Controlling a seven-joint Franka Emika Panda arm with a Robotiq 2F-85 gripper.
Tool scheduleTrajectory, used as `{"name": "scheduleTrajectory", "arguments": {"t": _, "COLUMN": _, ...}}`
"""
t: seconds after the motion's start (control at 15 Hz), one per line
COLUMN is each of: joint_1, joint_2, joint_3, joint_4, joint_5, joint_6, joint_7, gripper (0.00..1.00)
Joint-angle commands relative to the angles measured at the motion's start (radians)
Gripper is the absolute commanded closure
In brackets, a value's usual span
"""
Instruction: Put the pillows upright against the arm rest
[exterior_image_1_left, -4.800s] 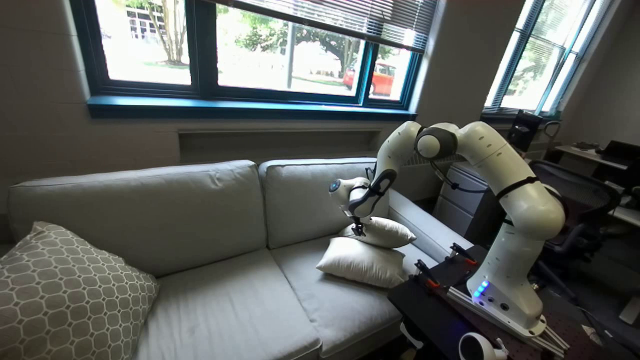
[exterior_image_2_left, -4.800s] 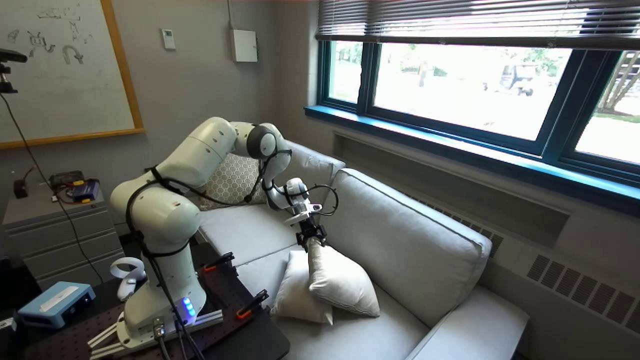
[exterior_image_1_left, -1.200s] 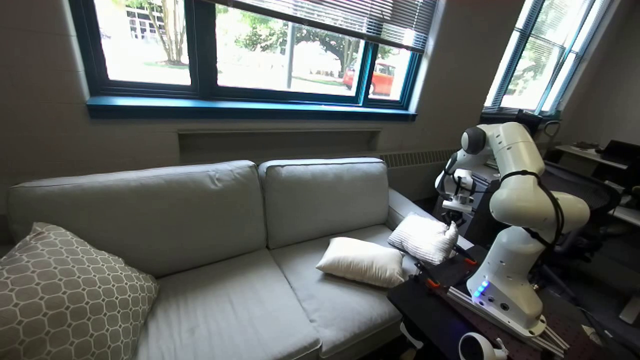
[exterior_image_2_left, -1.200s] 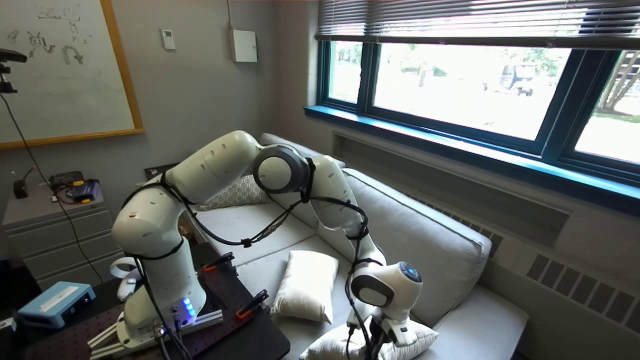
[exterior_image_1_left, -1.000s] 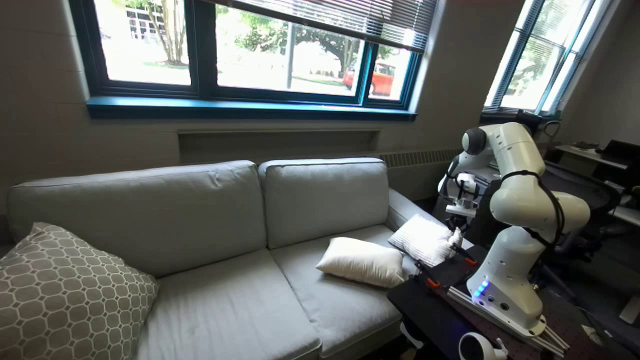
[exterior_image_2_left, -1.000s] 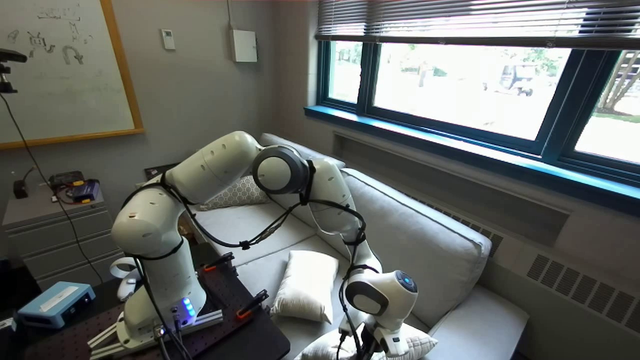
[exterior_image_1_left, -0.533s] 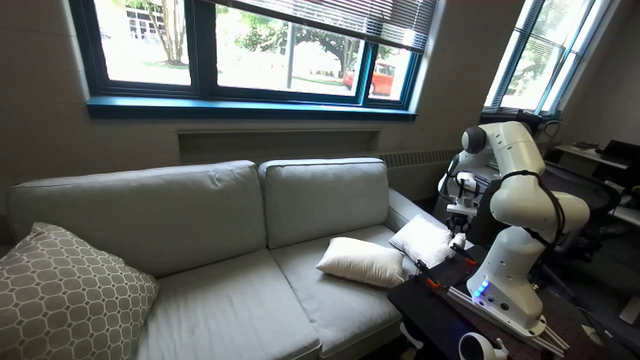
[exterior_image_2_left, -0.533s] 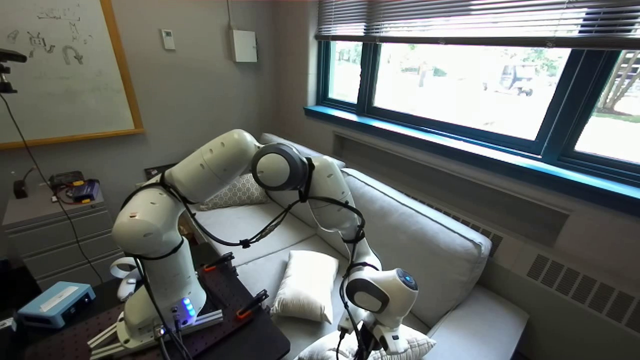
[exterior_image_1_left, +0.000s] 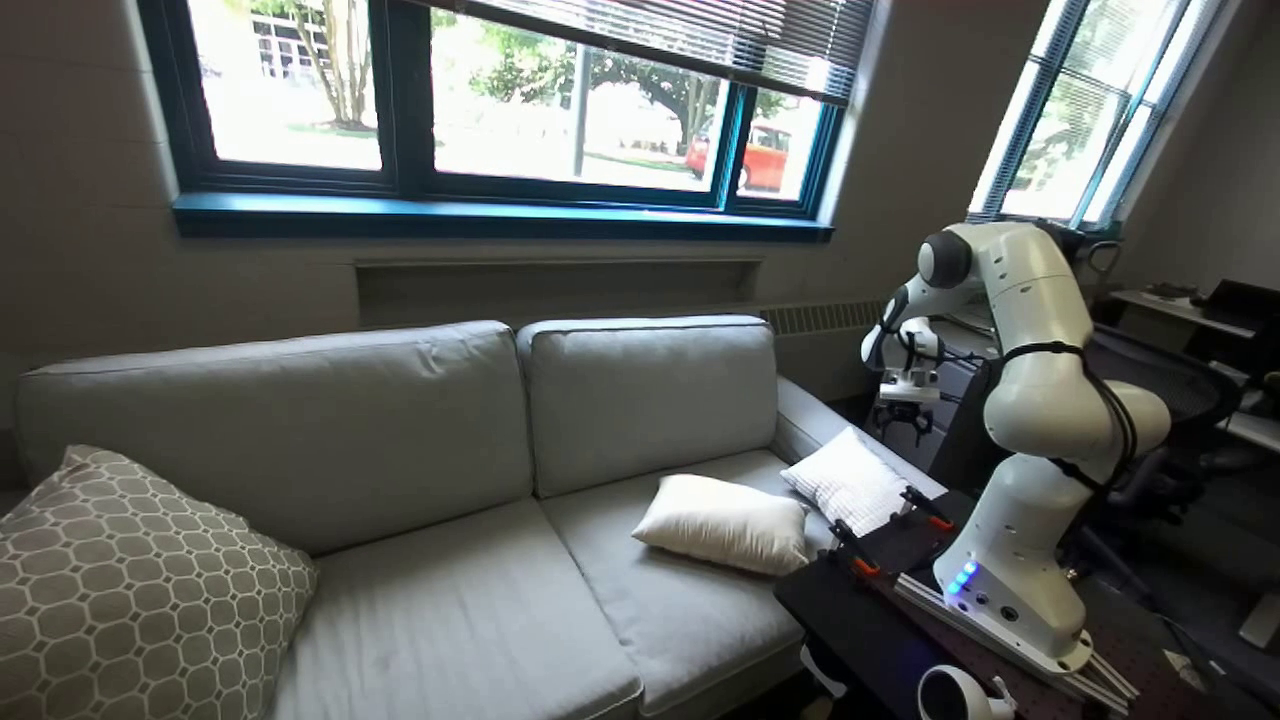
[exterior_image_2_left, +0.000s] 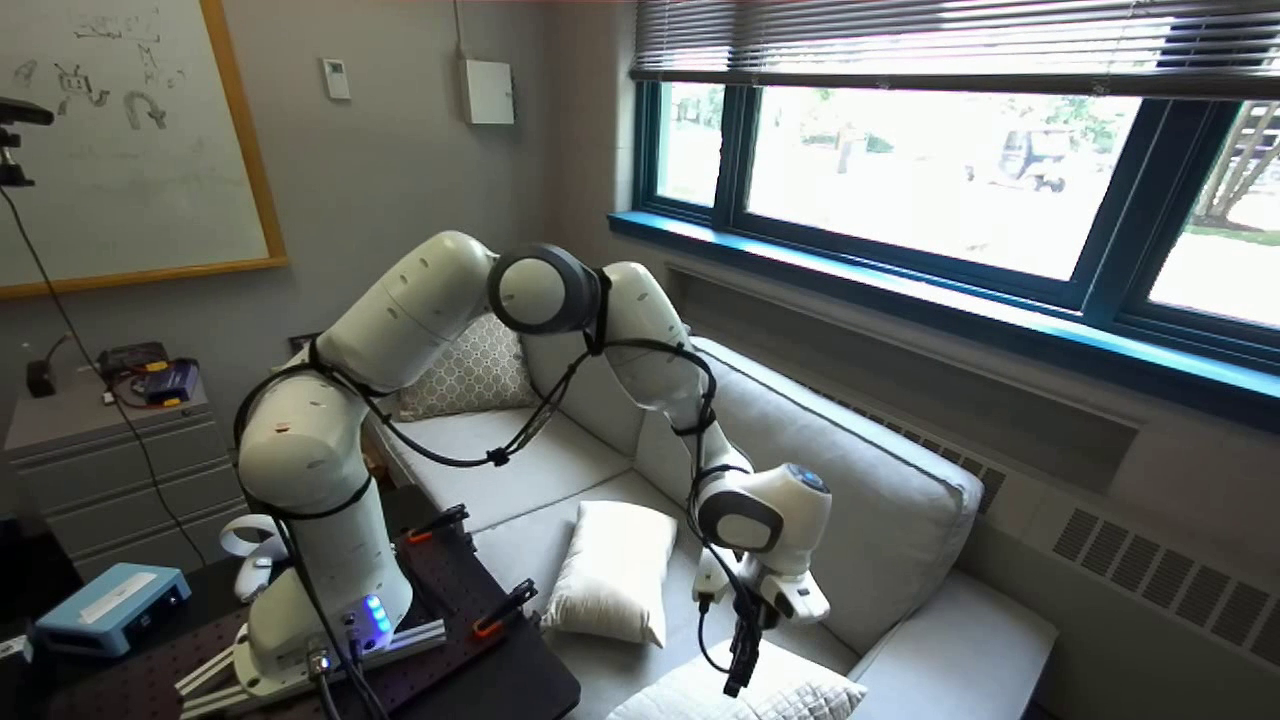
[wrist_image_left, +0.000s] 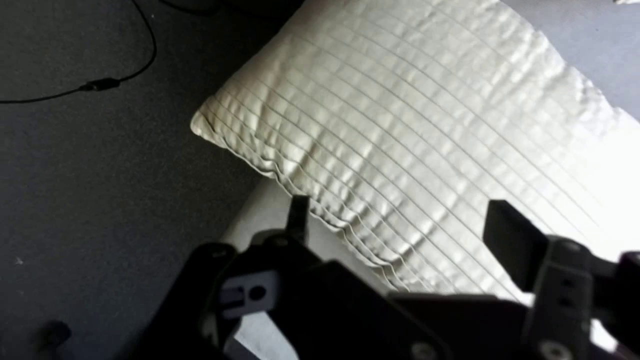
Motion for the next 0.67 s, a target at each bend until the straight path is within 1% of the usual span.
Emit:
{"name": "scheduleTrajectory", "arguments": {"t": 0.0, "joint_1": 0.145, "joint_2": -0.181, "joint_3": -0.050, "joint_4": -0.145, "joint_5": -0.092, "joint_6": 0.068, "joint_7": 0.106, "gripper": 0.00}}
{"name": "scheduleTrajectory", "arguments": {"t": 0.13, "joint_1": 0.217, "joint_2": -0.258, "joint_3": -0.056, "joint_4": -0.181, "joint_5": -0.130, "joint_6": 0.090, "joint_7": 0.164, "gripper": 0.00}}
{"name": "scheduleTrajectory", "arguments": {"t": 0.33, "joint_1": 0.300, "joint_2": -0.361, "joint_3": -0.024, "joint_4": -0.199, "joint_5": -0.161, "joint_6": 0.098, "joint_7": 0.228, "gripper": 0.00}}
{"name": "scheduleTrajectory", "arguments": {"t": 0.47, "joint_1": 0.348, "joint_2": -0.418, "joint_3": 0.005, "joint_4": -0.182, "joint_5": -0.179, "joint_6": 0.061, "joint_7": 0.268, "gripper": 0.00}}
{"name": "scheduleTrajectory", "arguments": {"t": 0.6, "joint_1": 0.371, "joint_2": -0.471, "joint_3": 0.062, "joint_4": -0.148, "joint_5": -0.159, "joint_6": -0.008, "joint_7": 0.281, "gripper": 0.00}}
